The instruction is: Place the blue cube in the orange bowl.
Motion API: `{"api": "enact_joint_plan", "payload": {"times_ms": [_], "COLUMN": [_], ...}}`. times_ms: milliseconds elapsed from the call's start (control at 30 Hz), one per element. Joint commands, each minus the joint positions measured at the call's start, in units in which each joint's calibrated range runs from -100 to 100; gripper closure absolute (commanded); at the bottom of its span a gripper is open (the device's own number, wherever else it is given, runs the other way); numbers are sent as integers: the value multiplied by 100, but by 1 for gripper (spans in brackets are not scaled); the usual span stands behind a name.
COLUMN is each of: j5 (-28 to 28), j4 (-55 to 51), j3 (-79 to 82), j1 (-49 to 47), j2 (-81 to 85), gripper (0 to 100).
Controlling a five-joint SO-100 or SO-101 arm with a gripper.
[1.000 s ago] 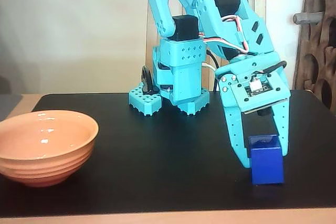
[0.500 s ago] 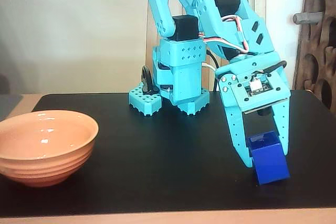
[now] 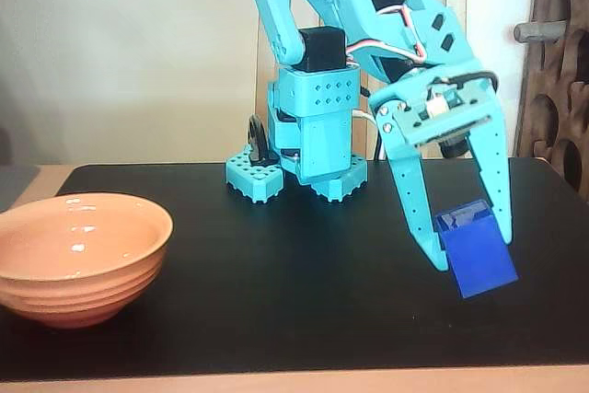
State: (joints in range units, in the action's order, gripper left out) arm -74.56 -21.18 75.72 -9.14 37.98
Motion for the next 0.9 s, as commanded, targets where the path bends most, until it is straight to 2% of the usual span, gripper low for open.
{"api": "enact_joint_plan", "payload": {"times_ms": [0, 333, 400, 867], "j5": [80, 107, 364, 1209], "j4": [202, 202, 202, 202], "j3": [-467, -458, -458, -458], "j1": [192, 463, 653, 1937], "j2": [578, 1251, 1388, 2615], "gripper": [85, 85, 85, 85]}}
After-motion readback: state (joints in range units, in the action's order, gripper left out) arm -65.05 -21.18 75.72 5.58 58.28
